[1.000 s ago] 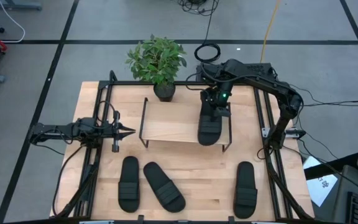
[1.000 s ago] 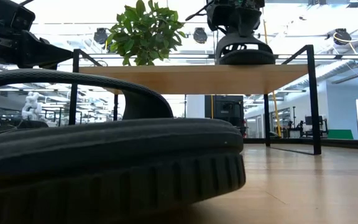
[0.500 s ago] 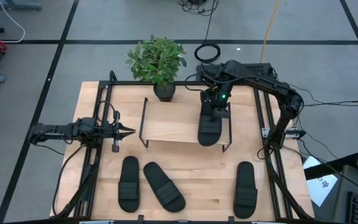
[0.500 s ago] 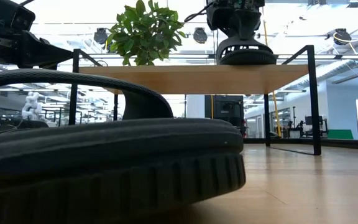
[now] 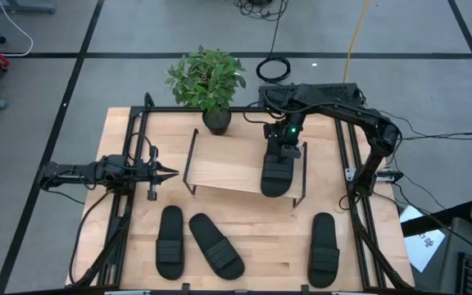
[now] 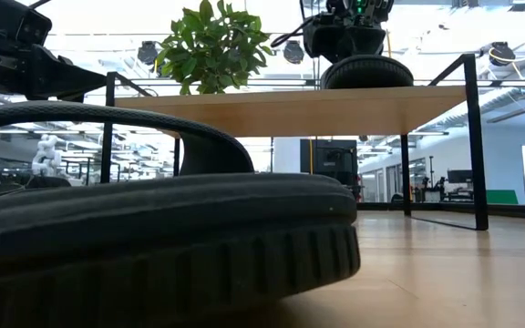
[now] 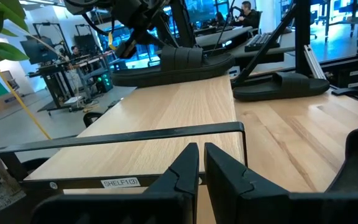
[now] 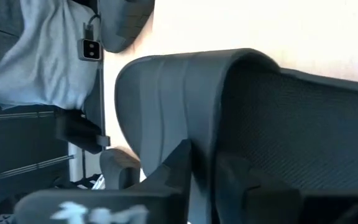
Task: Pick and place slides into the shelf
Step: Put the middle right black slide on the shelf
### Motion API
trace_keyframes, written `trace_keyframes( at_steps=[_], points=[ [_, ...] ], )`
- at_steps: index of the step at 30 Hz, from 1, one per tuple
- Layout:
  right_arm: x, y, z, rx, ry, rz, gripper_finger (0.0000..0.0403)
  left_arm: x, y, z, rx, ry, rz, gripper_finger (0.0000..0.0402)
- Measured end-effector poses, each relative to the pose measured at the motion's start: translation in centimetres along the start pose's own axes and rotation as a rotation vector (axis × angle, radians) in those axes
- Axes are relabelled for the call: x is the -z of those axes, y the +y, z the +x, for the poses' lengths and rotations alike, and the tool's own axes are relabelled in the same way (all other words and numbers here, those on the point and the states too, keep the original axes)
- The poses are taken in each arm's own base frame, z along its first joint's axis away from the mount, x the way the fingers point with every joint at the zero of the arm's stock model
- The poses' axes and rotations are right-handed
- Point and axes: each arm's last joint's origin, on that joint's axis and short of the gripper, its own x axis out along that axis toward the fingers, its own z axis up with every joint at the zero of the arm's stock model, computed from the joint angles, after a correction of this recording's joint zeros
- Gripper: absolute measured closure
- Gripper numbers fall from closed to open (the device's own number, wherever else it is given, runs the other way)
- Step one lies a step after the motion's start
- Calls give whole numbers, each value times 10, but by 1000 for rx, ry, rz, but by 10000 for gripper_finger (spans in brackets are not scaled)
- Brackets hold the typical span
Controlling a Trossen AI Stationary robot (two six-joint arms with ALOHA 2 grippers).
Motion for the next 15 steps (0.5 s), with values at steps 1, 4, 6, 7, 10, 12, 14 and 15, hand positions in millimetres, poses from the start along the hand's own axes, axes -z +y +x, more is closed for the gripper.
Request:
trace_keyframes(
  at_steps=[1,4,6,7,10,12,14,15],
  points=[
    [0,0,0,6,2,-1,346,0,0,0,0,0,0,369],
    [-1,-1,-2,17,-5,-4,310,0,0,0,0,0,0,369],
    [-2,0,-4,29,-7,8,284,0,0,0,0,0,0,369],
    [-2,0,-5,45,-5,14,272,0,0,0,0,1,0,369],
    [-1,6,-13,113,-12,-3,236,0,0,0,0,1,0,369],
    [2,13,-22,161,-41,-30,216,0,0,0,0,1,0,369],
    [6,21,-32,215,-74,-59,200,0,0,0,0,0,0,369],
    [9,26,-37,241,-95,-74,194,0,0,0,0,1,1,369]
  ],
)
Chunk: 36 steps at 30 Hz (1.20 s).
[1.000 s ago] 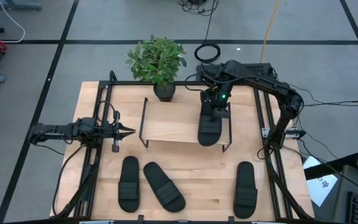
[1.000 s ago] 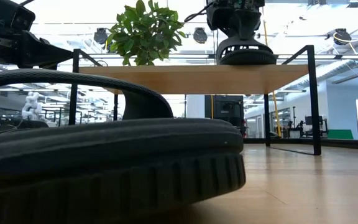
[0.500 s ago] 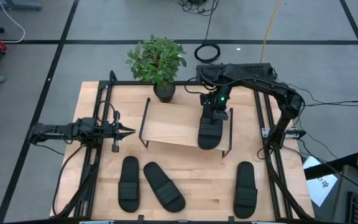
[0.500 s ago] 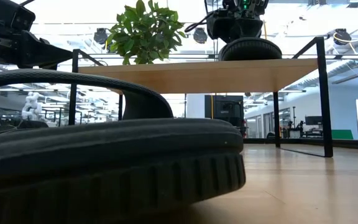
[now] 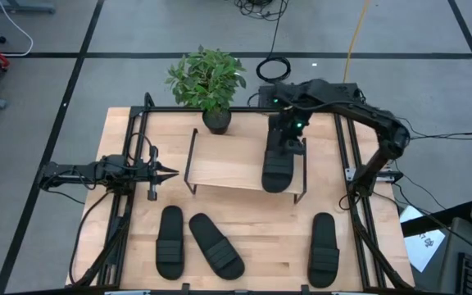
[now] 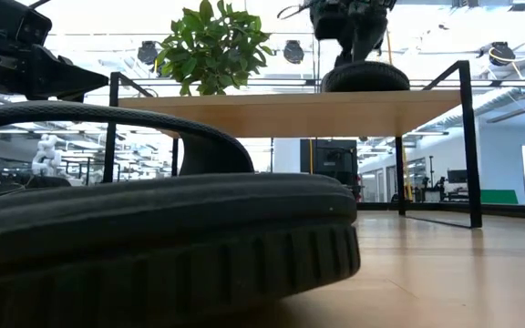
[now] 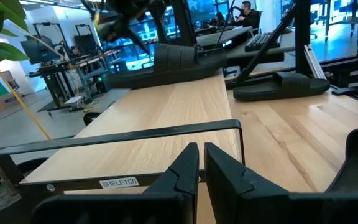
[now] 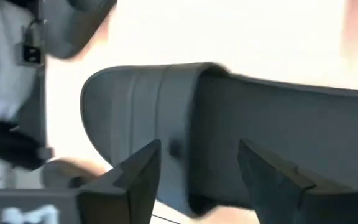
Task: Pick and place slides into the shelf
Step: Put the middle right black slide on the shelf, then adjust the shelf
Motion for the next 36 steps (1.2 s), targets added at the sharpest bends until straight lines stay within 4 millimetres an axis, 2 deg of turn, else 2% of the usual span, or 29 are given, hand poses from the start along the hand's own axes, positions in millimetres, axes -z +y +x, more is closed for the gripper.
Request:
trace_keyframes(
  at_steps=[4,7,10,13,16,18,23,26,30,36],
  points=[
    [11,22,-30,86,-118,-59,186,0,0,0,0,0,6,369],
    [18,42,-50,171,-221,-130,201,0,0,0,-1,0,7,369],
    [25,67,-66,226,-343,-191,236,0,0,0,-1,-1,8,369],
    [37,91,-71,200,-388,-256,293,0,0,0,-1,-2,9,369],
    [45,108,-60,182,-393,-305,371,0,0,0,-1,-4,19,369],
    [46,117,-46,205,-403,-329,391,0,0,0,-2,-4,28,369],
    [50,139,-4,221,-397,-345,398,-2,0,0,-5,-20,34,369],
    [56,159,17,272,-406,-343,401,-9,2,0,-22,-96,29,369],
    [71,188,35,454,-435,-331,402,-20,4,-2,-42,-208,-14,369],
    [94,226,62,500,-579,-362,402,-23,5,-3,-46,-240,-36,369]
  ],
)
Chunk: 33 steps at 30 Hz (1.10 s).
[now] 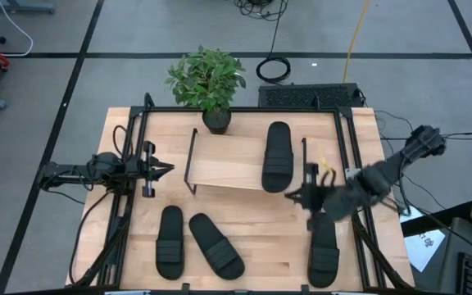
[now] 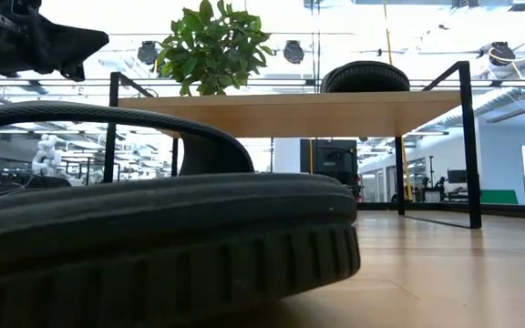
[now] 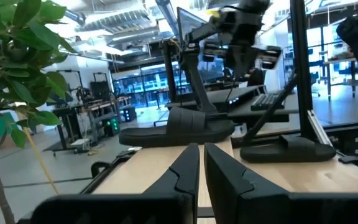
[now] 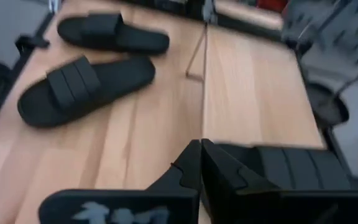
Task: Pick and place slides into the shelf
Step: Adjust the shelf
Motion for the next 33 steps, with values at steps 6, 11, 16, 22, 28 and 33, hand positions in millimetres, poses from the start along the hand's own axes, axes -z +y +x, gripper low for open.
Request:
trace_keyframes(
  at_steps=[6,11,16,22,28,33],
  points=[
    [31,35,15,-30,-115,-3,402,1,0,0,2,10,-43,369],
    [63,41,32,19,-124,-35,402,3,-1,0,6,35,-43,369],
    [91,30,31,42,-113,49,403,3,-1,0,6,35,-37,369],
    [110,19,22,11,-188,145,403,3,-1,0,6,35,-8,369],
    [129,13,22,-15,-211,221,403,3,-1,0,6,35,-26,369],
    [137,11,23,6,-206,252,403,3,-1,0,5,35,-28,369]
  ],
)
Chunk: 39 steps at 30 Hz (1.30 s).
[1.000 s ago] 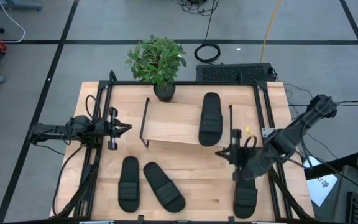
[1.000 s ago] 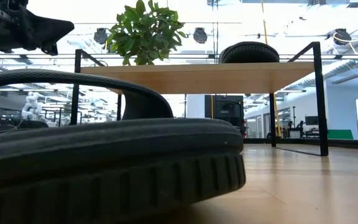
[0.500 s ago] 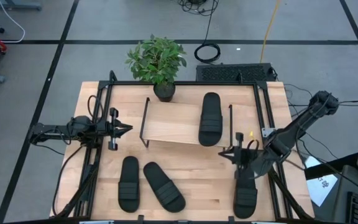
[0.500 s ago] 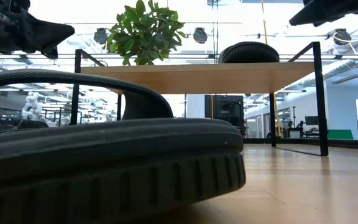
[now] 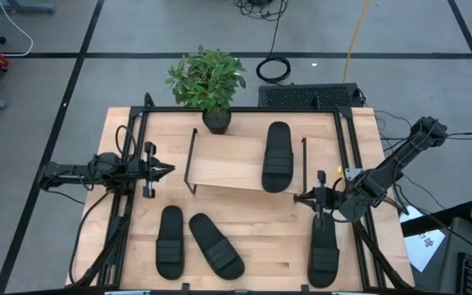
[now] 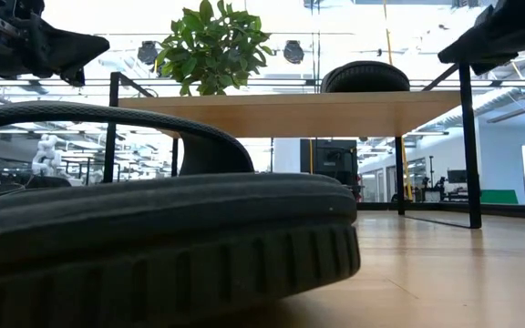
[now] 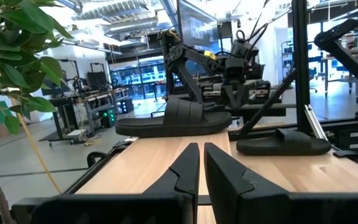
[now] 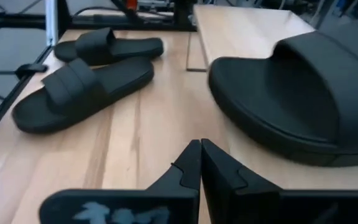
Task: Pick and place slides into the shelf
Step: Adjust the shelf
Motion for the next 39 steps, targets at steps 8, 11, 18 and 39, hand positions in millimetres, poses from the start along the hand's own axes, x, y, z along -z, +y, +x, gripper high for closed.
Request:
trace_keyframes(
  at_steps=[8,11,18,39],
  points=[
    [-3,-5,-3,60,-36,20,403,0,0,0,0,0,6,369],
    [-2,-6,-4,74,-32,48,403,0,0,0,0,0,6,369],
    [1,-8,-4,100,-11,88,403,0,0,0,0,0,3,369],
    [0,-6,-3,79,-25,42,403,0,0,0,0,0,3,369]
  ],
)
